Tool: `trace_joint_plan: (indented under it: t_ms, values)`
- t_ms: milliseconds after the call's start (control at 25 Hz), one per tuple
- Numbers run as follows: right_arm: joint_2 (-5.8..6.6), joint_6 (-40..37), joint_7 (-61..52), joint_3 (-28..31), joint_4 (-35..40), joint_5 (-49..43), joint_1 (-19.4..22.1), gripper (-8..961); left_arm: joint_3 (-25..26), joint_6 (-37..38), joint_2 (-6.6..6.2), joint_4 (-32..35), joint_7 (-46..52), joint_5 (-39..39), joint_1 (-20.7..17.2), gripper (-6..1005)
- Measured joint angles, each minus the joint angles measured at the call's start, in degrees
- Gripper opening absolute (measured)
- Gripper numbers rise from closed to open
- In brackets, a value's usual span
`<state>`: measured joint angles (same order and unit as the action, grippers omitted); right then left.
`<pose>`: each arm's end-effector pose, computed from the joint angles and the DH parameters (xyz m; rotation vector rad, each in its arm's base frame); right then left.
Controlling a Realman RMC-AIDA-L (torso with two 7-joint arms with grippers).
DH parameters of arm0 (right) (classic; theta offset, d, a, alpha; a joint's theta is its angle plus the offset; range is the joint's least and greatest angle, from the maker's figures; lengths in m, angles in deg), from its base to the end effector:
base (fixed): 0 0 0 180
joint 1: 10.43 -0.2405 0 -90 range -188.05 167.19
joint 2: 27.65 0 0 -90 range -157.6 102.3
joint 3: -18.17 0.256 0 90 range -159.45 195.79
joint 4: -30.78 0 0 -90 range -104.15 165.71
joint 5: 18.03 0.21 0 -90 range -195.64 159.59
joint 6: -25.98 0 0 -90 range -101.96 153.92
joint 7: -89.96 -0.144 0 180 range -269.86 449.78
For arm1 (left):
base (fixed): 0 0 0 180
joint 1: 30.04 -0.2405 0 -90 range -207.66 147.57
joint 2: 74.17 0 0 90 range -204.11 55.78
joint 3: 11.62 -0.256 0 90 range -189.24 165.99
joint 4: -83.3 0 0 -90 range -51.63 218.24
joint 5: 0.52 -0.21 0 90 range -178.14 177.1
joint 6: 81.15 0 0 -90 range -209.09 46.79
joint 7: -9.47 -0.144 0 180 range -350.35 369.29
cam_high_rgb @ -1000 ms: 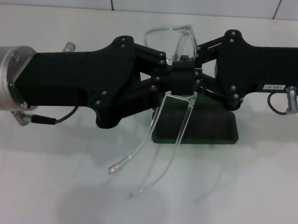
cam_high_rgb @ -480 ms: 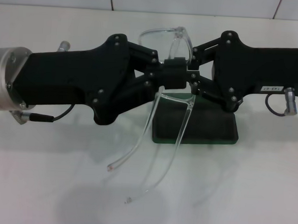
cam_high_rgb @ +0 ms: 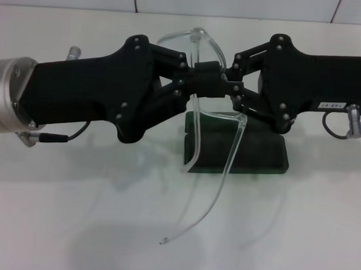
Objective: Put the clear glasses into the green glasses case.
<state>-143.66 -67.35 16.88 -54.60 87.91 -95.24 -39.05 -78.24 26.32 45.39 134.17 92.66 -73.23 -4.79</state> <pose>0.1317 0.3222 0.0213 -2.8193 -0.2440 1.1290 -0.1501 0.2858 0.0267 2.6762 0.1106 1.4485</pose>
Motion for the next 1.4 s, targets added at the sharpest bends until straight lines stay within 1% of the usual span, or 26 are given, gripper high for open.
trace_joint_plan:
  t_ms: [160, 360, 680, 880, 1120, 1400]
  values:
    - [0.0, 0.0, 0.1, 0.0, 0.0, 0.9, 0.4, 98, 0.0, -1.0, 0.09, -0.5, -2.6, 0.9, -0.4, 43]
    - [-0.03, 0.4, 1.0, 0.0, 0.0, 2.3, 1.0, 92, 0.1, -1.5, 0.14, -2.7, -5.7, 3.1, -0.5, 43]
    - [-0.02, 1.7, 2.1, 0.4, -0.8, 2.5, 1.5, 81, 0.5, -1.5, 0.1, -3.0, -6.2, 3.5, -0.6, 43]
    - [-0.03, 3.1, 4.4, 0.0, -2.3, 4.9, 1.9, 74, 0.5, -1.4, 0.05, -3.0, -6.3, 4.2, -0.7, 43]
    - [0.06, 2.7, 6.5, 0.0, -4.2, 7.9, 1.9, 71, 0.5, -1.3, -0.04, -3.0, -6.3, 4.5, -0.7, 43]
    - [0.13, -0.5, 8.6, 0.3, -7.3, 10.7, 1.7, 71, 0.6, -1.4, -0.03, -3.0, -6.3, 5.3, -0.8, 43]
